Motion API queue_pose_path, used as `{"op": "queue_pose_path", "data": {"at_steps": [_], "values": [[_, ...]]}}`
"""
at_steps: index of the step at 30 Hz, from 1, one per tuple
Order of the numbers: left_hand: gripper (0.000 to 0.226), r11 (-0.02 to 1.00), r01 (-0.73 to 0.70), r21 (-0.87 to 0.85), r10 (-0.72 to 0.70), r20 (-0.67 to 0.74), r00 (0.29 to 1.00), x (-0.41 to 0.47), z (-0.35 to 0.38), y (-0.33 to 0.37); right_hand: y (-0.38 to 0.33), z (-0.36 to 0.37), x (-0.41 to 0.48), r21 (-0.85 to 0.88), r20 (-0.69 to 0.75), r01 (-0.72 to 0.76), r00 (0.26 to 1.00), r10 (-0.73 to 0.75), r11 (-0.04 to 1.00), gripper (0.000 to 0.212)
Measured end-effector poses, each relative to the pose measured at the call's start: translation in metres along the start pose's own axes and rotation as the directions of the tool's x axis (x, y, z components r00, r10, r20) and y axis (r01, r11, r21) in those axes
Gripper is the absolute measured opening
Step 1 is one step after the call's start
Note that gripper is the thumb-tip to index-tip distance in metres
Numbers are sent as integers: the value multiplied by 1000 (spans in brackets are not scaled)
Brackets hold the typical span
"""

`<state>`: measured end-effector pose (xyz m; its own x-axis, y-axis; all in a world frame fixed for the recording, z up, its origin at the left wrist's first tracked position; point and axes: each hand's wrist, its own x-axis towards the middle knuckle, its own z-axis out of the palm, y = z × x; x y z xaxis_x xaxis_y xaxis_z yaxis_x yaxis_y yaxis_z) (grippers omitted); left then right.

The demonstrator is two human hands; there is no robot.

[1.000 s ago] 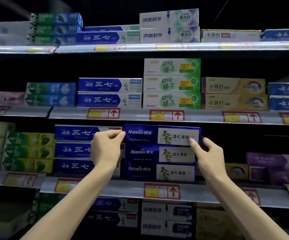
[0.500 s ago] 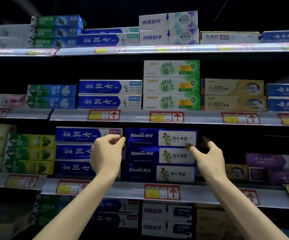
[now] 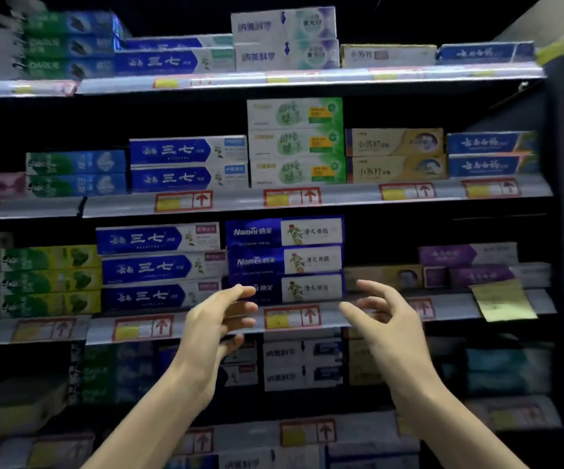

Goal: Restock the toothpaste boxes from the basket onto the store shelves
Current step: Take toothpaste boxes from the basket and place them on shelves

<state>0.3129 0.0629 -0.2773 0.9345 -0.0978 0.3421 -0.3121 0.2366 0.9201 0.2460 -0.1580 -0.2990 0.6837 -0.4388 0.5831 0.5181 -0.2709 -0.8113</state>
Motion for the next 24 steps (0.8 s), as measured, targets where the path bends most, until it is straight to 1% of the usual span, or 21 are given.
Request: {"op": "queue_pose_path", "data": {"at_steps": [2, 5, 9, 12, 15, 17, 20, 23, 24], "values": [[29, 1000, 26, 4, -26, 40, 999, -18, -1, -9, 3, -4, -23, -30, -2, -29, 1000, 29, 999, 43], [30, 997, 72, 23, -73, 89, 993, -43, -7, -33, 12, -13, -61, -57, 7, -78, 997, 79, 995, 37], [30, 986, 147, 74, -156, 141, 978, -77, -19, -83, 42, -27, -114, -143, -4, -142, 990, 143, 979, 32], [28, 965, 227, 133, -247, 155, 957, -106, -31, -129, 74, -37, -153, -234, 0, -219, 974, 225, 947, 33], [26, 924, 340, 175, -367, 158, 917, -133, -43, -176, 110, -46, -187, -327, 19, -302, 945, 326, 895, 31], [24, 888, 398, 231, -440, 171, 881, -148, -49, -206, 138, -53, -205, -399, 45, -348, 916, 398, 848, 29], [20, 834, 454, 313, -526, 204, 826, -166, -55, -246, 174, -61, -229, -500, 121, -385, 856, 503, 776, 27], [17, 777, 486, 400, -596, 220, 772, -179, -57, -280, 199, -70, -249, -616, 229, -355, 773, 591, 703, 28], [17, 756, 489, 434, -616, 222, 756, -182, -57, -289, 207, -73, -254, -665, 275, -325, 731, 625, 673, 30]]}}
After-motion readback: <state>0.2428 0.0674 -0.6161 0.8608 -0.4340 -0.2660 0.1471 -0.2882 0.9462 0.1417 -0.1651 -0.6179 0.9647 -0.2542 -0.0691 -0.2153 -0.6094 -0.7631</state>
